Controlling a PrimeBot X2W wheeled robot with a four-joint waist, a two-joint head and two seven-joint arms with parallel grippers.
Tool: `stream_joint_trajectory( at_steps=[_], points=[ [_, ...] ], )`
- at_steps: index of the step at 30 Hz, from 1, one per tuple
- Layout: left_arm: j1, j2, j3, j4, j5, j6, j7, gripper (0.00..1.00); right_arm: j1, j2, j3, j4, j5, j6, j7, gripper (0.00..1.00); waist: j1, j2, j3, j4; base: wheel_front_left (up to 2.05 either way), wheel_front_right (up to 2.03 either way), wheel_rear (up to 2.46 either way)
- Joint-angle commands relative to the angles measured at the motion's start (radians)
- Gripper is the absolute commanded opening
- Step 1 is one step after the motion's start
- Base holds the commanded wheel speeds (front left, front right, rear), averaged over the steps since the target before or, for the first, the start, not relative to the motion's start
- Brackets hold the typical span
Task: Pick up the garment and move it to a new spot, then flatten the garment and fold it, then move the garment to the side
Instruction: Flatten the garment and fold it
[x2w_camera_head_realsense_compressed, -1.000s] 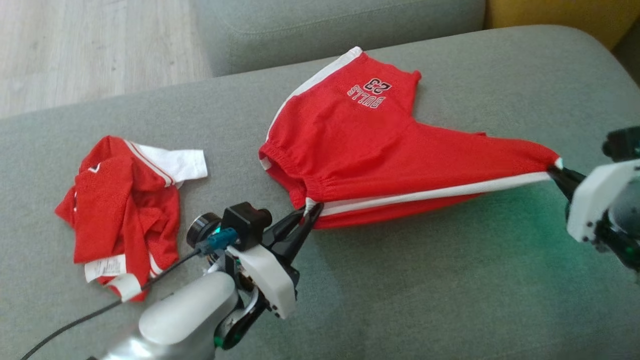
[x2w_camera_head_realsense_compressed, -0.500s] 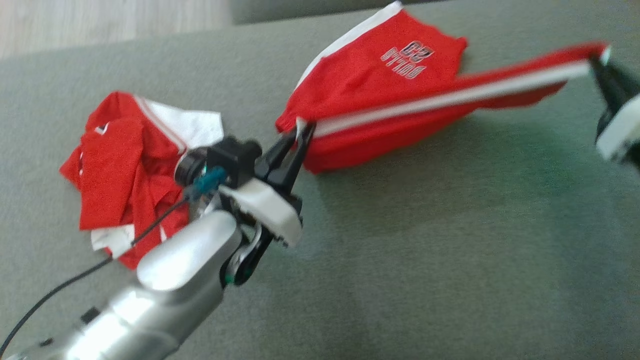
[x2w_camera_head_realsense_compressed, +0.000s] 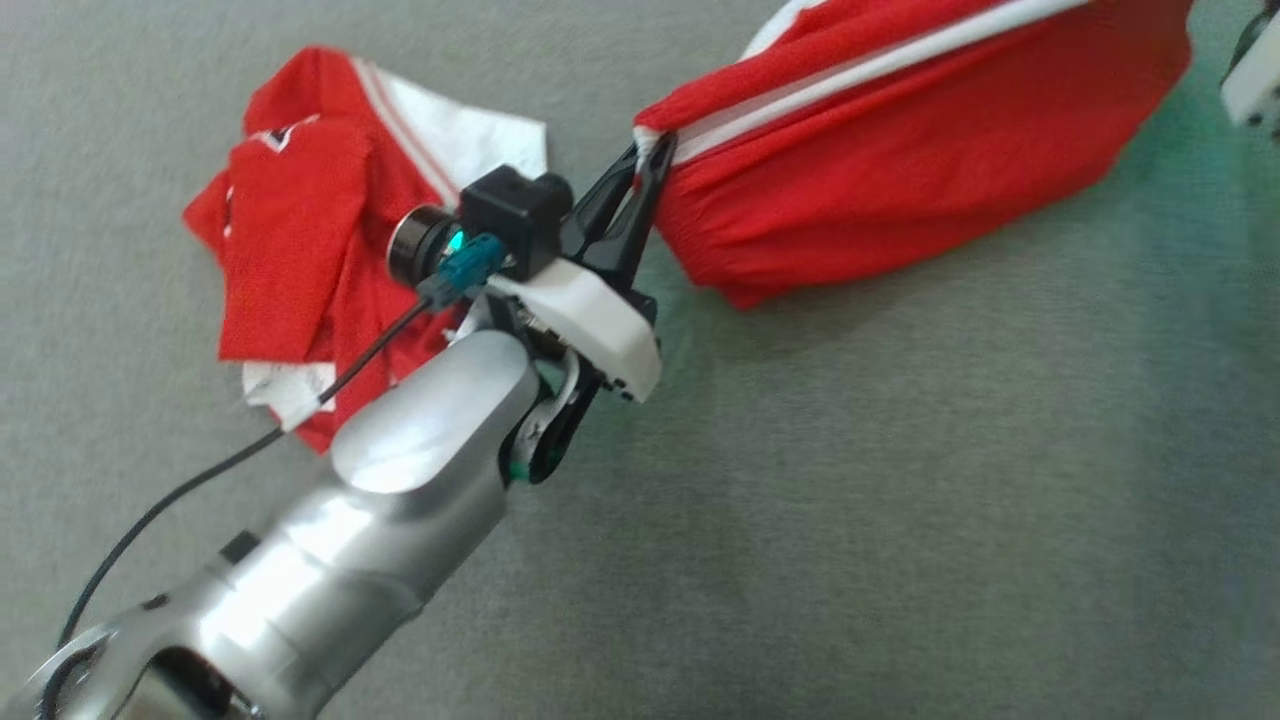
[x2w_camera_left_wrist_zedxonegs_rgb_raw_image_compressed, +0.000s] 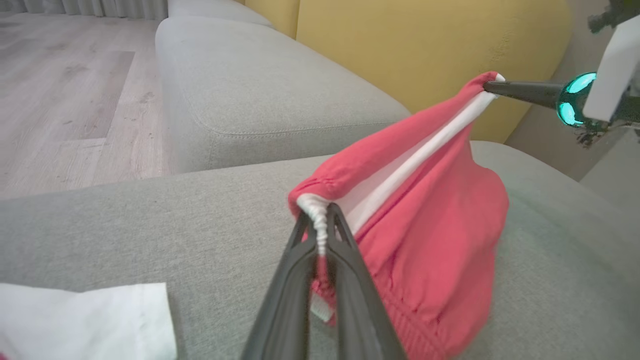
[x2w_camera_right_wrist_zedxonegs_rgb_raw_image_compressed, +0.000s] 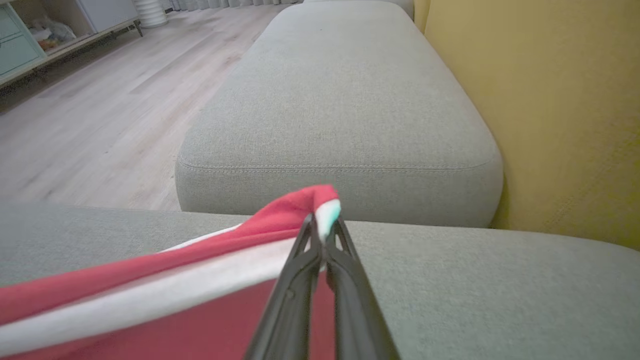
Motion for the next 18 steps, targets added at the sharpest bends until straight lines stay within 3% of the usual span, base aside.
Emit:
stream_joint_trajectory(
  at_steps=[1,11,12,13,15,18],
  points=[
    [-0.048,0.013,0.032,-0.009,0.006,-0.001,-0.009,0.00,-0.037,-0.003,-0.003,-0.010,-0.014,-0.001,-0.016,0.00,-0.0003,0.0000,0.048,0.045,0.00,0.00,0.00],
    [-0.116,-0.066,0.022,0.067,0.013,-0.026,-0.036,0.00,-0.179,0.016,0.041,0.132,-0.066,-0.001,-0.081,0.00,-0.0003,0.0000,0.119,0.098,0.00,0.00,0.00],
    [-0.126,-0.073,0.022,0.080,0.014,-0.025,-0.041,0.00,-0.203,0.012,0.044,0.165,-0.084,-0.001,-0.094,0.04,-0.0003,0.0000,0.129,0.100,0.00,0.00,0.00],
    [-0.131,-0.076,0.020,0.087,0.016,-0.024,-0.041,0.24,-0.216,0.013,0.041,0.181,-0.094,-0.001,-0.108,1.00,-0.0003,0.0000,0.133,0.101,0.00,0.00,0.00],
    [-0.139,-0.081,0.020,0.102,0.021,-0.016,-0.048,1.00,-0.238,0.021,0.038,0.211,-0.103,-0.001,-0.131,1.00,-0.0003,0.0000,0.139,0.101,0.00,0.00,0.00],
    [-0.145,-0.084,0.034,0.120,0.024,-0.005,-0.072,1.00,-0.269,0.028,0.012,0.253,-0.122,-0.001,-0.192,1.00,-0.0003,0.0000,0.140,0.093,0.00,0.00,0.00]
  ],
)
